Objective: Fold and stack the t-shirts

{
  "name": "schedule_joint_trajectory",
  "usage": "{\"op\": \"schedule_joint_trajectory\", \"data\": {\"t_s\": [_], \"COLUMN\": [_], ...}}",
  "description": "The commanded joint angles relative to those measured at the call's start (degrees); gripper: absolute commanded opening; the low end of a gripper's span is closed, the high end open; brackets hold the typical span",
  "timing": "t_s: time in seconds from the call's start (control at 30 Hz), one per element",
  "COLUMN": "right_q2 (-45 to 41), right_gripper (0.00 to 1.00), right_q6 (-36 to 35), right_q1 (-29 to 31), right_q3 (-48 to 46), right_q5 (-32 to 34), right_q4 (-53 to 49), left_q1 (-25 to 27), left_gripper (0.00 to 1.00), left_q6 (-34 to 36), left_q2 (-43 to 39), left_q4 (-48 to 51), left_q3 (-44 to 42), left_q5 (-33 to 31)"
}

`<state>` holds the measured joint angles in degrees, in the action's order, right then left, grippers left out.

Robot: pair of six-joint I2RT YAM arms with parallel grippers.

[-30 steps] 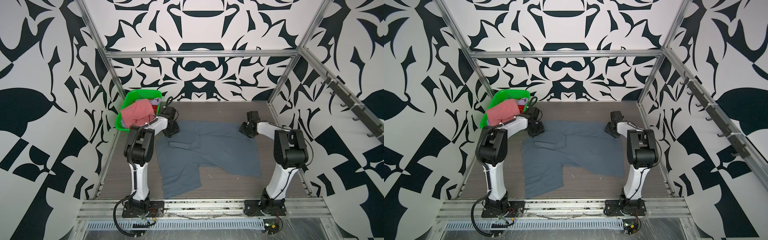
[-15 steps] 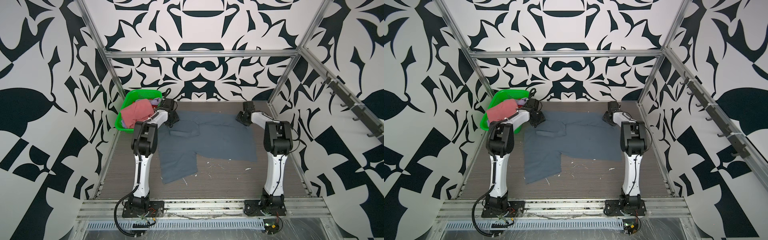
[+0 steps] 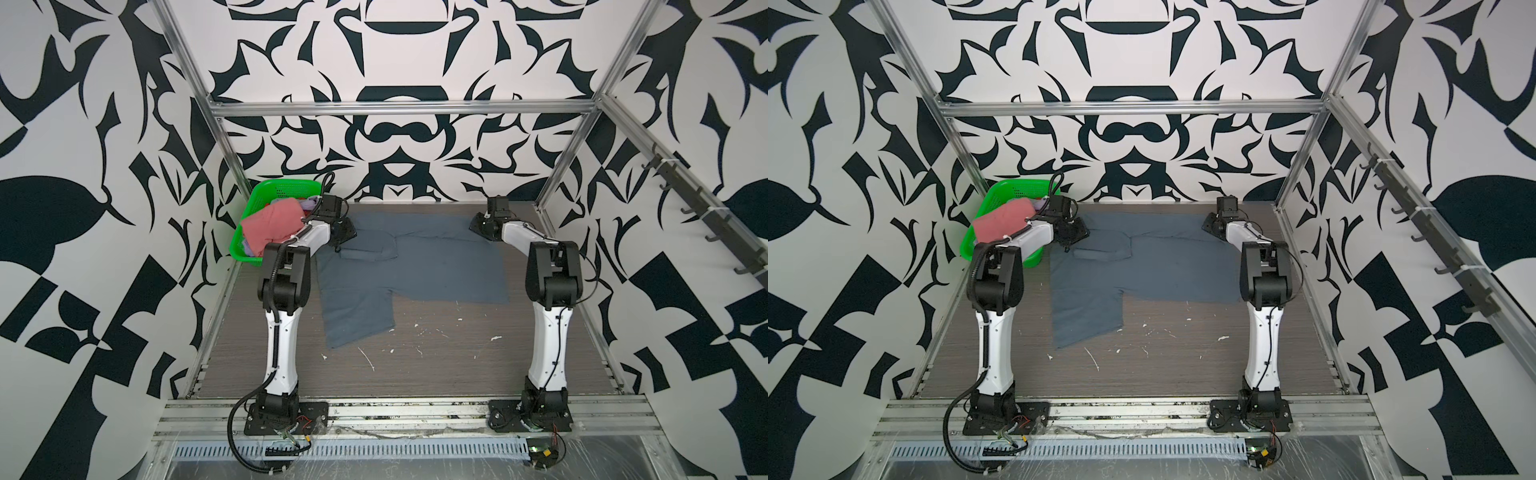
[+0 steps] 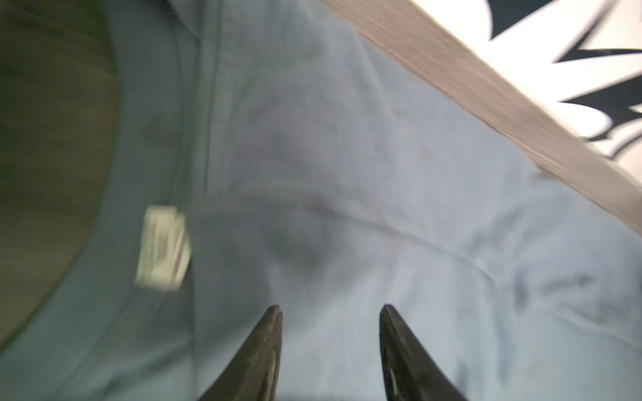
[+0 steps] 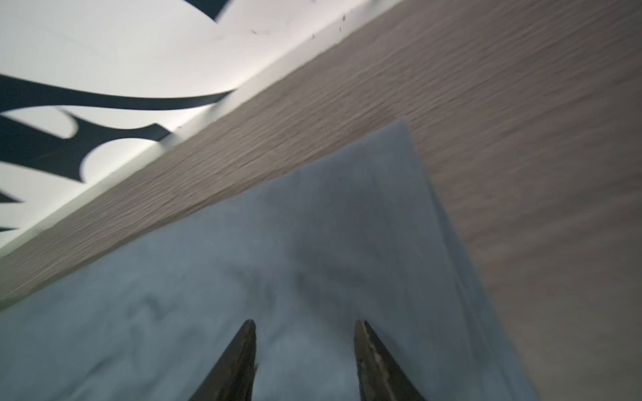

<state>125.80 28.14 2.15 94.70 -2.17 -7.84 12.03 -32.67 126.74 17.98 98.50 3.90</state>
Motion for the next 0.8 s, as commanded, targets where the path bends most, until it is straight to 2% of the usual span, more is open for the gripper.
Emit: {"op": "schedule_joint_trajectory", "data": {"t_s": [0.0, 0.13, 0.27, 0.43, 0.5, 0.63, 0.77], "right_q2": [-12.3, -21.5, -33.3, -49.7, -54.1, -61.1, -64.3], "right_gripper": [0.5, 0.51, 0.51, 0.55, 0.55, 0.58, 0.61], "right_q6": [-2.8, -0.9, 1.4, 3.1, 2.9, 2.9, 3.1], "right_q1": [0.9, 1.1, 1.1, 1.1, 1.0, 1.0, 1.0], "right_q3": [-4.9, -13.3, -25.9, -42.1, -44.8, -49.2, -52.3], "right_q5": [1.9, 5.7, 7.7, 8.3, 9.6, 12.5, 14.5], "right_q4": [1.7, -7.4, -12.0, -14.7, -18.5, -23.7, -25.9], "left_q1": [1.2, 3.0, 5.7, 7.9, 9.2, 15.8, 19.6], "left_gripper": [0.5, 0.52, 0.53, 0.53, 0.51, 0.51, 0.49], "left_q6": [0.8, -1.3, -3.7, -10.6, -13.6, -19.8, -26.2], "left_q2": [-9.9, -17.4, -27.0, -40.0, -44.7, -51.4, -56.5], "left_q4": [-3.4, 5.5, 11.9, 17.8, 19.8, 28.0, 31.0], "left_q3": [-3.7, -9.5, -20.7, -35.9, -41.0, -47.6, -54.7], "left_q5": [-0.8, -6.9, -12.6, -13.8, -13.0, -18.0, -17.2]}}
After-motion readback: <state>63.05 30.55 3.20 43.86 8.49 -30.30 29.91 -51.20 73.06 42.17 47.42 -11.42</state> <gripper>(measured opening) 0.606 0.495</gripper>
